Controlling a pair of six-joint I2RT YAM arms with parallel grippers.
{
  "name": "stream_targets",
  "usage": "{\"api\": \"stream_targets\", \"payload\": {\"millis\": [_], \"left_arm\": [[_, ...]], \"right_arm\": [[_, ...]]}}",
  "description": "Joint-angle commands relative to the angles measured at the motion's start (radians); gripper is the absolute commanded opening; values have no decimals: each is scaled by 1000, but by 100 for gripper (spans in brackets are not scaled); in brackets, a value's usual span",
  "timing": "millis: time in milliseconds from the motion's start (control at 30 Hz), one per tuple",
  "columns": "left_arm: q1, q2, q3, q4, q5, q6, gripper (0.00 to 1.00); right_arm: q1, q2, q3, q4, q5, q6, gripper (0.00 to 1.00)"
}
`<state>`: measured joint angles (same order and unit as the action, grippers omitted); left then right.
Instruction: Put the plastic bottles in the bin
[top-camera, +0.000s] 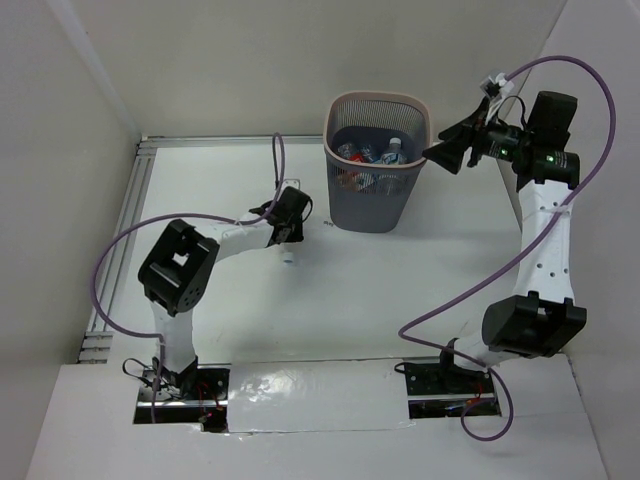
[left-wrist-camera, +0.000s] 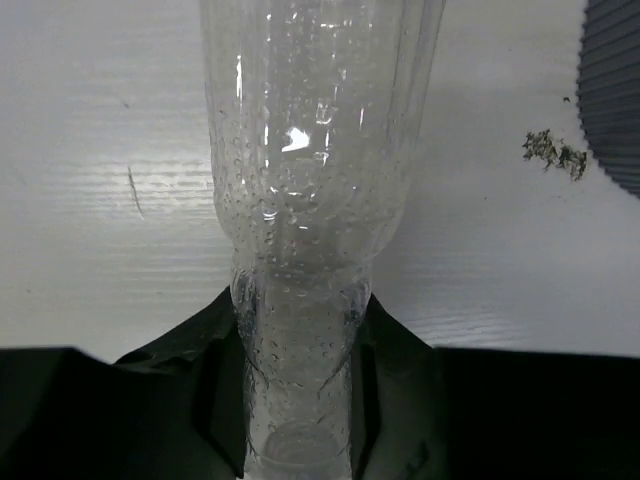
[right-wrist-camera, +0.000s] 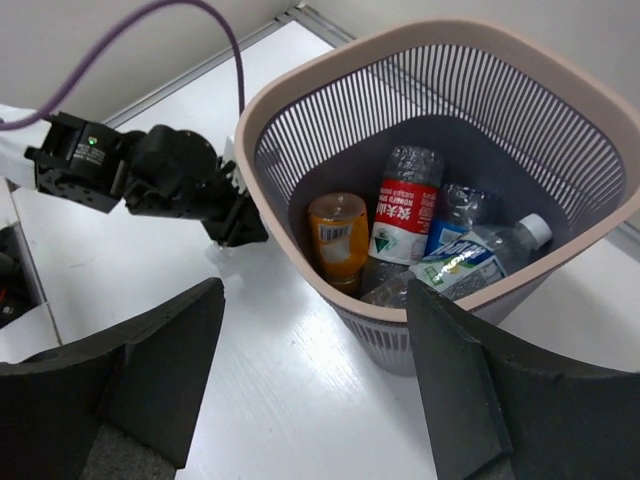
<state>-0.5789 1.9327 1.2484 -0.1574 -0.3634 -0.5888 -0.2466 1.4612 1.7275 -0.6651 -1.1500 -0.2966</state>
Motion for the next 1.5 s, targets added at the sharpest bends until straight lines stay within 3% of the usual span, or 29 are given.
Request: {"api": "stream_targets", "payload": {"millis": [0, 67, 167, 200, 233, 333, 433, 600, 733, 800, 933, 967, 1000, 1100, 1133, 1233, 1367, 1467], "left_arm": [[-7, -78, -1, 28, -31, 15, 25], [-16, -159, -1, 29, -51, 24, 14], [-25, -314, -20, 7, -115, 34, 13], [-38, -358, -20, -7, -126, 34, 13], [-38, -401, -29, -7, -137, 34, 13], [-59, -539, 5, -16, -157, 34, 13], [-84, -574, 112, 15, -166, 70, 13], [-116, -459, 314, 131, -53, 115, 15], [-137, -237, 654, 166, 10, 145, 17], [-159, -97, 832, 167, -2, 156, 19], [-168, 57, 1012, 167, -55, 167, 26], [-177, 111, 1064, 167, -112, 181, 29], [-177, 133, 1080, 167, -140, 172, 39], [-177, 169, 1069, 167, -181, 172, 50], [-177, 182, 1057, 167, -193, 172, 64], [-187, 210, 1069, 167, -203, 184, 87], [-187, 212, 1157, 145, -166, 216, 100], [-187, 142, 1157, 163, -122, 227, 100]], "right_arm": [[-5, -36, -16, -16, -36, -16, 79], [-5, -36, -28, -16, -36, -16, 77], [-5, -45, -49, -54, -48, -77, 62], [-5, -45, -49, -70, -57, -99, 54], [-5, -45, -60, -88, -57, -122, 38], [-5, -68, -101, -114, -42, -162, 18], [-5, -93, -152, -103, -16, -194, 18], [-5, -144, -227, -93, 13, -239, 29], [16, -168, -236, -117, 41, -266, 32], [17, -200, -246, -169, 50, -307, 34], [17, -248, -278, -180, 78, -329, 35], [17, -262, -290, -180, 91, -329, 37], [17, -289, -314, -180, 105, -317, 40], [17, -334, -345, -168, 116, -308, 46], [17, -334, -359, -168, 128, -308, 47], [17, -360, -385, -168, 141, -308, 59], [17, -369, -396, -168, 150, -286, 83], [17, -369, -396, -186, 159, -277, 98]]}}
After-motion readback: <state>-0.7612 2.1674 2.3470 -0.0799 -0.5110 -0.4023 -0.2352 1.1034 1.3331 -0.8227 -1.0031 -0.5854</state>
